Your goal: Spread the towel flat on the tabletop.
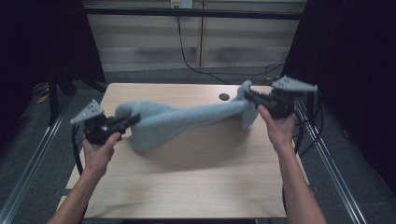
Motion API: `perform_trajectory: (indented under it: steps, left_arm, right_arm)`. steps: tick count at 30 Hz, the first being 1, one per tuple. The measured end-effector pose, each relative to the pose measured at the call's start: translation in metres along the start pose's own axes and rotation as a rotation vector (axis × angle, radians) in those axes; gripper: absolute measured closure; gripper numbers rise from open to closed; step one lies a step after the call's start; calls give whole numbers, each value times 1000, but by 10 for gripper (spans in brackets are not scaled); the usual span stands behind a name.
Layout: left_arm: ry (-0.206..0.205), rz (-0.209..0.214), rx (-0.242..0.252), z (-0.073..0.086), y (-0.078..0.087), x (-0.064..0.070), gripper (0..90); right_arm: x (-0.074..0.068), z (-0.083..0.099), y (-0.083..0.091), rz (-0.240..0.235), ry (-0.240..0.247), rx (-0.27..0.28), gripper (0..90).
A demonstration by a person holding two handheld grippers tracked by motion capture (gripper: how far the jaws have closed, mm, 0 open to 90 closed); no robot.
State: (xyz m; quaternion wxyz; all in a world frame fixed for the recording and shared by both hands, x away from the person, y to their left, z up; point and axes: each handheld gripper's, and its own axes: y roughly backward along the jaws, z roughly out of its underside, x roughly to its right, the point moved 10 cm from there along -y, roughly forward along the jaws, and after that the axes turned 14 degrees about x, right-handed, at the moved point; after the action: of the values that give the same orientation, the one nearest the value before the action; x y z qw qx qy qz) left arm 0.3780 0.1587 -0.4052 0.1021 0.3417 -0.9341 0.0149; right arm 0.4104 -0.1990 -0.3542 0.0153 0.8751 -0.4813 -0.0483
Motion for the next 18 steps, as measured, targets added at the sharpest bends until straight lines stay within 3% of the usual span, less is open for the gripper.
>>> perform_trajectory:
  steps: [1,2,5,6,7,8,10,11,13,18]
  left_arm:
    - [0,0,0,0,0,0,806]
    - [8,13,-65,26,5,6,804]
    - [13,35,-149,60,16,16,795]
    - [13,35,-149,60,16,16,789]
    - [24,45,-186,80,23,21,784]
    - [32,50,-190,88,26,22,779]
    - [36,58,-196,96,30,24,761]
    - [70,62,-223,110,35,25,747]
    - [66,82,-249,115,41,28,718]
    - [82,72,-191,99,47,25,603]
  right_arm:
    - [0,0,0,0,0,0,838]
    - [-4,38,14,-7,-36,-51,837]
    - [-19,86,35,-33,-61,-118,836]
    - [-24,97,43,-34,-75,-127,835]
    - [-29,109,50,-40,-101,-135,834]
    - [-33,120,56,-42,-115,-144,830]
    - [-40,144,67,-31,-80,-201,821]
    - [-43,151,73,-23,-74,-212,811]
    - [-49,158,84,-39,-99,-215,778]
    - [-54,155,111,-39,-117,-211,613]
